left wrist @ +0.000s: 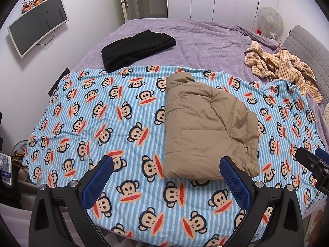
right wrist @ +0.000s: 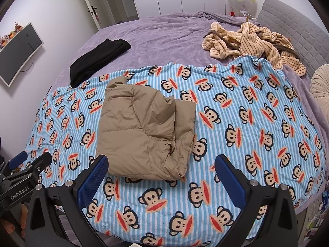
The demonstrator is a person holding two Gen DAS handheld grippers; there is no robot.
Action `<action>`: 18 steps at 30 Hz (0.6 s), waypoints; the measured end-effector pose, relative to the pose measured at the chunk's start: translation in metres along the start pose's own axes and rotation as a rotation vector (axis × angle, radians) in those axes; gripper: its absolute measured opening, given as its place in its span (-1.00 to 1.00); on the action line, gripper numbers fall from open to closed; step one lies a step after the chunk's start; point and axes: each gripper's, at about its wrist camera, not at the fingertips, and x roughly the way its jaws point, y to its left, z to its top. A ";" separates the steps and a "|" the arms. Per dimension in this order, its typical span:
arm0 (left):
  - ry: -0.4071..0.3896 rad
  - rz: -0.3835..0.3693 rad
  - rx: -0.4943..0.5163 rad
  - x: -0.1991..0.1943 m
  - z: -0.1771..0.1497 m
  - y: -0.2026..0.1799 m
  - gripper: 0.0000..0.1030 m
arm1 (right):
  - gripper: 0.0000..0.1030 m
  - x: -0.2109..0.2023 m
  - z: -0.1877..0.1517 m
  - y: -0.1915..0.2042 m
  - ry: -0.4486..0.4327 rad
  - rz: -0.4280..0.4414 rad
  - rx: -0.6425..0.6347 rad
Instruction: Fold large clothes
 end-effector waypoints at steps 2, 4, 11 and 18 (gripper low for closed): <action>-0.001 0.001 0.000 -0.001 -0.001 0.000 1.00 | 0.99 0.000 0.000 0.000 0.000 0.000 0.001; -0.002 0.002 0.000 0.000 -0.001 0.000 1.00 | 0.99 0.000 0.000 0.001 0.001 0.001 0.002; -0.003 0.001 0.001 -0.001 -0.001 0.000 1.00 | 0.99 0.000 0.001 -0.001 0.001 0.002 -0.002; -0.002 0.002 -0.001 -0.001 -0.001 0.000 1.00 | 0.99 0.000 0.002 -0.003 0.000 0.005 -0.002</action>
